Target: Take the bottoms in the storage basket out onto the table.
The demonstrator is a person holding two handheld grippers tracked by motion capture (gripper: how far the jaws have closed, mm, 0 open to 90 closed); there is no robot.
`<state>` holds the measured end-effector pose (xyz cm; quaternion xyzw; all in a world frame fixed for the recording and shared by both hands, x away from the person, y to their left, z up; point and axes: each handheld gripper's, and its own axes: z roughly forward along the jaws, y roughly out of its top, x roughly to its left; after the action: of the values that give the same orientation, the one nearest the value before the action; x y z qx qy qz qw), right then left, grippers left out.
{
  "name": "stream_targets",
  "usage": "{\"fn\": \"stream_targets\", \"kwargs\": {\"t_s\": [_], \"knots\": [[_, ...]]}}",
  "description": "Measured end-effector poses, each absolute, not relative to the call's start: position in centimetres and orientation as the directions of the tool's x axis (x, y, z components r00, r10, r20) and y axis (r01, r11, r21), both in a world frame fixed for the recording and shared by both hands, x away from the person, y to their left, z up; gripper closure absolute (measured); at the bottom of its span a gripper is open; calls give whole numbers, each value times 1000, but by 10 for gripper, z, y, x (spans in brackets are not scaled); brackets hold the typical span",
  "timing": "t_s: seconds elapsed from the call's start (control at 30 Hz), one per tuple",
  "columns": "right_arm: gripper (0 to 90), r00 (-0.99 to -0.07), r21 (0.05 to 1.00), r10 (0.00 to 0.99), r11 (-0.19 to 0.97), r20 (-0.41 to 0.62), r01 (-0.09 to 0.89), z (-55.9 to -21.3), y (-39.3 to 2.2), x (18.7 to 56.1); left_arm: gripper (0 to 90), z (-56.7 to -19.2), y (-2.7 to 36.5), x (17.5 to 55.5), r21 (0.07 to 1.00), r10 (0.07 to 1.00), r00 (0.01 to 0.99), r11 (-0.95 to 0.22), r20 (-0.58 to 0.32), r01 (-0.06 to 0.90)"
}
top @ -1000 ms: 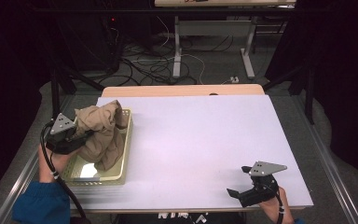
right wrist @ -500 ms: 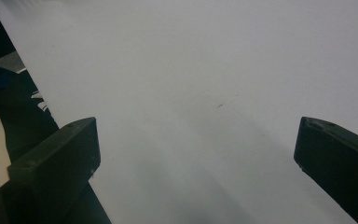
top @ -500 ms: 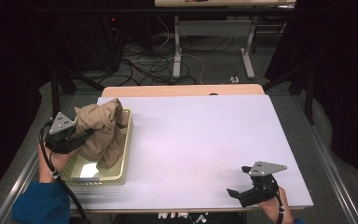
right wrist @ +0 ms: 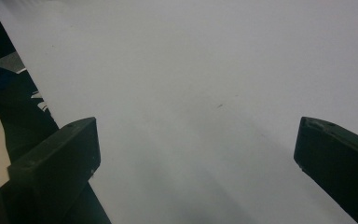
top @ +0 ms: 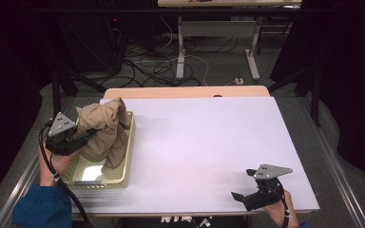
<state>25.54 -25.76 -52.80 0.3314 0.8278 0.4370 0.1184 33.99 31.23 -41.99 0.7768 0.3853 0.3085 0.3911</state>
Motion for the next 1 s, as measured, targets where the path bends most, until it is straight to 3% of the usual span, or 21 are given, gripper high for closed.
{"fn": "stream_targets", "kwargs": {"t_s": [1.0], "knots": [[2, -754, 800, 651, 404, 89, 443, -529, -258, 256, 712, -407, 304, 338, 870, 835, 515, -389, 193, 305]]}}
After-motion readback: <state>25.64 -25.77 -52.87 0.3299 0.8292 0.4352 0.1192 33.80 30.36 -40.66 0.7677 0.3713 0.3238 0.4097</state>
